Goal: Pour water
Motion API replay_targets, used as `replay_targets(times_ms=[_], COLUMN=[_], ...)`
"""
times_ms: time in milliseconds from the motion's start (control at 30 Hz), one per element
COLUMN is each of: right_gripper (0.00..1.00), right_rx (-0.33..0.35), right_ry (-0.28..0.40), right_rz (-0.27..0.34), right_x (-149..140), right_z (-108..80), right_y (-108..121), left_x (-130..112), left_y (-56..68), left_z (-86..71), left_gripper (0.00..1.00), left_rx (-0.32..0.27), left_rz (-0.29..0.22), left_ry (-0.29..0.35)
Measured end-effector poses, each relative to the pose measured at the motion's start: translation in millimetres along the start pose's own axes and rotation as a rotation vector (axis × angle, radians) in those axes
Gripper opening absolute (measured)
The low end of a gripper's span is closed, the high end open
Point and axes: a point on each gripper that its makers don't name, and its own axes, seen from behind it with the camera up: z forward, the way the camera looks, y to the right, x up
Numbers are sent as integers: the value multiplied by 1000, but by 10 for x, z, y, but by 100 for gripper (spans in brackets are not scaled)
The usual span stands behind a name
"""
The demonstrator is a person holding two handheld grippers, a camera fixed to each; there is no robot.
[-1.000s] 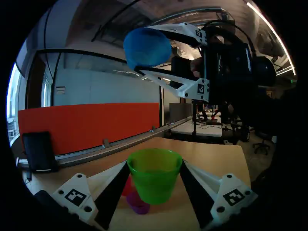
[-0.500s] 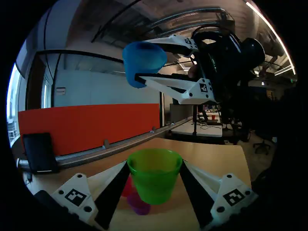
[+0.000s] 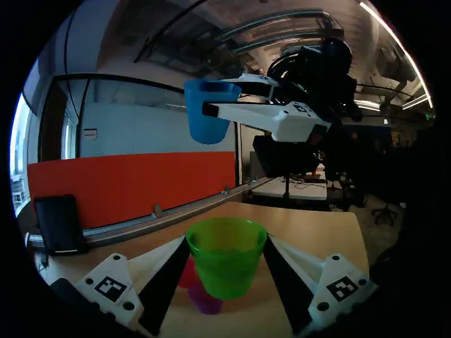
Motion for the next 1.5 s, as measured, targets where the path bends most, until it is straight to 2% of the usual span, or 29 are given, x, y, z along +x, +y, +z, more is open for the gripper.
replay_targets(times_ms=[200,567,767,900,1100,1500], right_gripper=[92,92,92,92,93,93], right_rx=[13,44,75,80,56,60], right_ry=[-5,-27,-17,-19,-29,-50], right_rz=[214,521,661,684,669,664], right_x=[-28,-103,-68,-82,-144,-304], right_z=[-41,-51,-63,-81,-91,-218], right_y=[-76,-230,-290,-289,-248,-342], left_x=[10,15,22,34,42,9], left_y=[-10,-26,-48,-55,-68,-123], left_z=[-5,-3,-8,-17,-26,-69], left_gripper=[87,87,87,87,87,87], left_rx=[3,10,13,15,18,27], left_rz=[3,7,8,10,7,15], left_ry=[2,1,0,0,0,-19])
